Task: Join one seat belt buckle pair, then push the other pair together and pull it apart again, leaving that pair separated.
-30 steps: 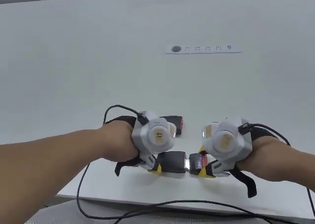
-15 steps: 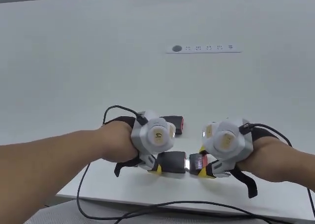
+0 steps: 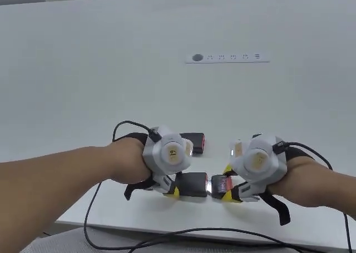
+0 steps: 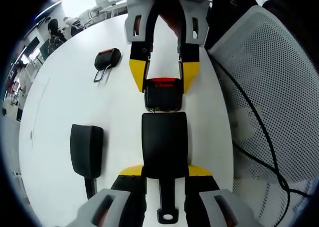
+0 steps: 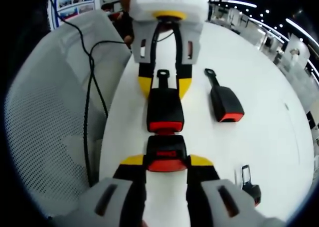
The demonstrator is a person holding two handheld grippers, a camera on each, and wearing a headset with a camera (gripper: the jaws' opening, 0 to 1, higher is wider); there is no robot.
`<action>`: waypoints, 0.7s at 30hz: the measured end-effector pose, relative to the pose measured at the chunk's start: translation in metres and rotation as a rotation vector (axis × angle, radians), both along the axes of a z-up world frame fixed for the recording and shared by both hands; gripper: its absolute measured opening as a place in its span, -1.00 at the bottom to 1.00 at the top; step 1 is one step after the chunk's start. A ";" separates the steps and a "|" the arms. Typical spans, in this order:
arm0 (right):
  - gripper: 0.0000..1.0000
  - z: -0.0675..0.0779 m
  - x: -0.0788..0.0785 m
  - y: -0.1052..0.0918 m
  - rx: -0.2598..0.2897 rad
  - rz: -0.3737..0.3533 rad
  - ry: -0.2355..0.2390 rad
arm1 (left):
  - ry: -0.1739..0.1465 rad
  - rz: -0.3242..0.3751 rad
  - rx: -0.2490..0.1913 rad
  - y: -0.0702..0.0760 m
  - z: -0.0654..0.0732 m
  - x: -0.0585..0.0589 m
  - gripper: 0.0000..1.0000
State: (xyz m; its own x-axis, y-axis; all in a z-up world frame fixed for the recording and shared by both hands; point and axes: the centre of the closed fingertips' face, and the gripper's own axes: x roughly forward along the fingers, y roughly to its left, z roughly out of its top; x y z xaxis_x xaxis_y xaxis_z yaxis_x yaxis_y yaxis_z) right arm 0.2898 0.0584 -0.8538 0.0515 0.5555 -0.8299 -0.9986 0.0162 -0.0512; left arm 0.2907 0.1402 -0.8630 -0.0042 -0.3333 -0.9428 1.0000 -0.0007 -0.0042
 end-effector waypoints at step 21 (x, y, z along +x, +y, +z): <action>-0.17 0.011 0.003 0.009 0.038 -0.004 -0.017 | -0.063 0.007 -0.037 0.007 0.006 -0.001 -0.23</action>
